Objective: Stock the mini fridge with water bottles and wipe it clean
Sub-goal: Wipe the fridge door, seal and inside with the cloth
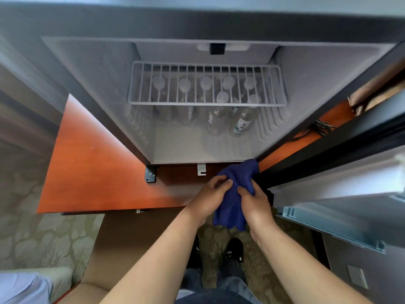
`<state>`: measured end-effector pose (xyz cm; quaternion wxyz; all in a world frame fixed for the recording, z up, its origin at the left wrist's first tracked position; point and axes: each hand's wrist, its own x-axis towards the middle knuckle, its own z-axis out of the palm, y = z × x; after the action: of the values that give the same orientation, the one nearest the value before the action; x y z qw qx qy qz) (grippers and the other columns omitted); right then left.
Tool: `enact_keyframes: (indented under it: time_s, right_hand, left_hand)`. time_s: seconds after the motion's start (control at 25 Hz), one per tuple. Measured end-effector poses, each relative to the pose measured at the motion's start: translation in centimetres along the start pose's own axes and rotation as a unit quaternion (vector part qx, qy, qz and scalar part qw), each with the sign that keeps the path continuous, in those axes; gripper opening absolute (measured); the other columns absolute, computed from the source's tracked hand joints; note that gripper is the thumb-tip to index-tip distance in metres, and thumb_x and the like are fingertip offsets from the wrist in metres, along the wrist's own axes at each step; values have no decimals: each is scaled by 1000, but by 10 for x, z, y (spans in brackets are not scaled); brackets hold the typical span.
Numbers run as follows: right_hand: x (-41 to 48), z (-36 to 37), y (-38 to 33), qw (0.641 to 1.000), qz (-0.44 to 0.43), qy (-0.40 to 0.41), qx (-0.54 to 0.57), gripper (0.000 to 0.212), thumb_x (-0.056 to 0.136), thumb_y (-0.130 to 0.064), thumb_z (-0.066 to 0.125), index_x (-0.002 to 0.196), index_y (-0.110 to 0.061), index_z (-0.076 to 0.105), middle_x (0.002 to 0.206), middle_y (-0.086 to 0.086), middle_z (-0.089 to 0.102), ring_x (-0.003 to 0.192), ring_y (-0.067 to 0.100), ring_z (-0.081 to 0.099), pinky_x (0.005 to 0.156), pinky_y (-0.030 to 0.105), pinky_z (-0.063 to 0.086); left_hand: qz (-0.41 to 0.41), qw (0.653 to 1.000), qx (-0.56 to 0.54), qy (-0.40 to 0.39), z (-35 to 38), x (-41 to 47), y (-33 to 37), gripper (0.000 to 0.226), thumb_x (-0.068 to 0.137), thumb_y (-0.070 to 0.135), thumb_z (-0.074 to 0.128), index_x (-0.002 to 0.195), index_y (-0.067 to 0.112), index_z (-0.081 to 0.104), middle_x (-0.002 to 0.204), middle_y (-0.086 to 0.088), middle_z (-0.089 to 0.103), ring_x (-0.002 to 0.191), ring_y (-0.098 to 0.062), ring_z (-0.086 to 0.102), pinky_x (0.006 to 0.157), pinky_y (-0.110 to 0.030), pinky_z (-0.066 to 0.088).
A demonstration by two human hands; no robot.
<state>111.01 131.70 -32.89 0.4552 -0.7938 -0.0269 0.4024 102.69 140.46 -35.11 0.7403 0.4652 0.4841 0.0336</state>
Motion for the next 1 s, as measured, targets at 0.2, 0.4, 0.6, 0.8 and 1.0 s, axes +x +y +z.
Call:
enact_keyframes:
  time_s: [0.2, 0.4, 0.6, 0.8, 1.0]
  right_hand:
    - [-56, -12, -44, 988, -140, 7, 61, 38, 90, -26, 68, 128, -29, 65, 117, -6, 74, 109, 11, 70, 103, 40, 54]
    - [-133, -39, -128, 933, -350, 30, 84, 35, 82, -51, 64, 115, -45, 57, 112, -31, 67, 107, -8, 63, 87, 8, 46]
    - [-159, -61, -175, 889, -433, 58, 134, 31, 86, -47, 64, 115, -41, 57, 111, -28, 68, 105, -5, 65, 84, 8, 46]
    - [-134, -75, -203, 904, -397, 75, 141, 30, 91, -39, 60, 120, -32, 62, 110, -16, 73, 104, 0, 68, 92, 28, 54]
    - [-137, -43, -207, 908, -400, 9, 123, 22, 98, -20, 65, 115, -35, 62, 103, -19, 73, 100, -2, 69, 87, 20, 53]
  left_hand:
    - [126, 992, -24, 0, 3, -58, 50, 30, 99, 29, 65, 129, 23, 62, 118, -2, 74, 106, -9, 71, 86, -18, 53]
    - [356, 933, 54, 17, 9, -145, 142, 44, 88, 48, 60, 129, 33, 61, 123, 16, 71, 118, -1, 64, 100, -18, 48]
    - [433, 898, 77, 16, 34, -184, 199, 32, 100, 32, 57, 131, 34, 64, 123, 19, 71, 120, 2, 63, 104, -25, 47]
    - [403, 910, 93, 34, 59, -170, 225, 23, 104, 32, 54, 120, 33, 70, 107, 16, 76, 106, 0, 69, 100, -36, 54]
    - [413, 908, 35, 69, 24, -169, 213, 22, 106, 20, 51, 112, 22, 72, 102, 4, 78, 101, -11, 72, 91, -31, 56]
